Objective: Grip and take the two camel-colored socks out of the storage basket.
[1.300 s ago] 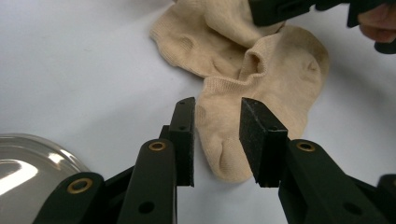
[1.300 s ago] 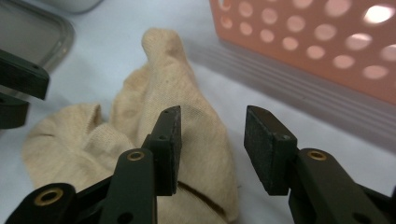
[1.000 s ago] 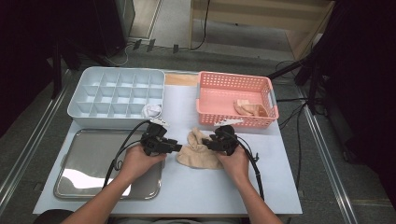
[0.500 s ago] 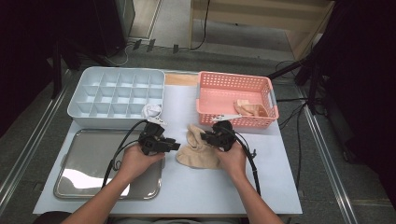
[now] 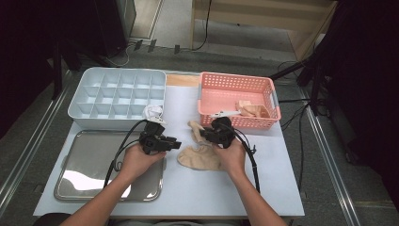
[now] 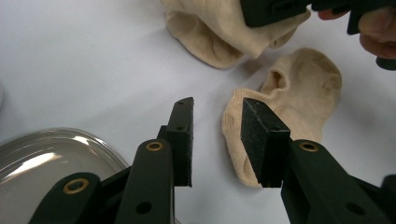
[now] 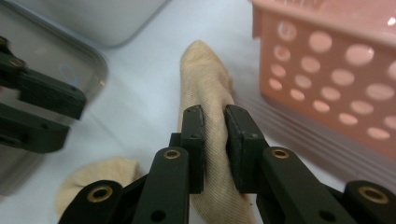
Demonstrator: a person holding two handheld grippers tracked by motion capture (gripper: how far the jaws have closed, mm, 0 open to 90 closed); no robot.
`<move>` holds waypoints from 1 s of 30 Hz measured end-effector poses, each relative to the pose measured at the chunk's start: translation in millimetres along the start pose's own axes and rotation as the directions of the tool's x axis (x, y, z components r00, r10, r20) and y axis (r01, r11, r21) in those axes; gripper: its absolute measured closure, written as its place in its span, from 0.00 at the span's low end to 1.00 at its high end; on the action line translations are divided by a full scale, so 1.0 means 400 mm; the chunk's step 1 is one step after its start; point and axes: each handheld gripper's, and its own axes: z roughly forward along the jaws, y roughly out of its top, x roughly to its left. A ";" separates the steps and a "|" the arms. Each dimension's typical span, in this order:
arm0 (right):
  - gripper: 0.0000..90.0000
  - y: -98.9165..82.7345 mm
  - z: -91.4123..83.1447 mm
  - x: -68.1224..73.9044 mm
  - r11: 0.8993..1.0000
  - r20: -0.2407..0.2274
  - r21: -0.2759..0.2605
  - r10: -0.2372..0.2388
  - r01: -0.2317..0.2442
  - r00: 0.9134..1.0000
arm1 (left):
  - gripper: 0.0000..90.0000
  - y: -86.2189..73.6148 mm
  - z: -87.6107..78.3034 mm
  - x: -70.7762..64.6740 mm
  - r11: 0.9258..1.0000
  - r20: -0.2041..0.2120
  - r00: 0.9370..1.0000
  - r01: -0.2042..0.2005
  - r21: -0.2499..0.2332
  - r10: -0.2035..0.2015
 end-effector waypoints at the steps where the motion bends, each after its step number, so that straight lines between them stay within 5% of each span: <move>1: 0.85 -0.007 0.005 -0.004 1.000 0.013 0.009 -0.007 0.007 1.000 | 0.73 0.000 0.002 0.001 1.000 -0.003 1.000 0.000 0.002 0.000; 6: 0.76 -0.024 0.001 -0.027 1.000 0.034 0.008 0.021 -0.021 0.999 | 0.73 0.004 0.007 0.001 1.000 -0.004 1.000 0.001 0.005 -0.001; 19: 0.75 -0.042 -0.081 -0.036 0.997 0.032 -0.058 0.058 -0.057 0.998 | 0.71 0.038 0.036 -0.012 0.999 -0.004 0.999 -0.044 0.013 0.044; 30: 0.69 -0.058 -0.040 -0.012 0.999 0.034 -0.028 0.046 -0.045 0.998 | 0.71 0.064 0.038 -0.006 0.999 0.005 0.999 -0.040 -0.009 0.040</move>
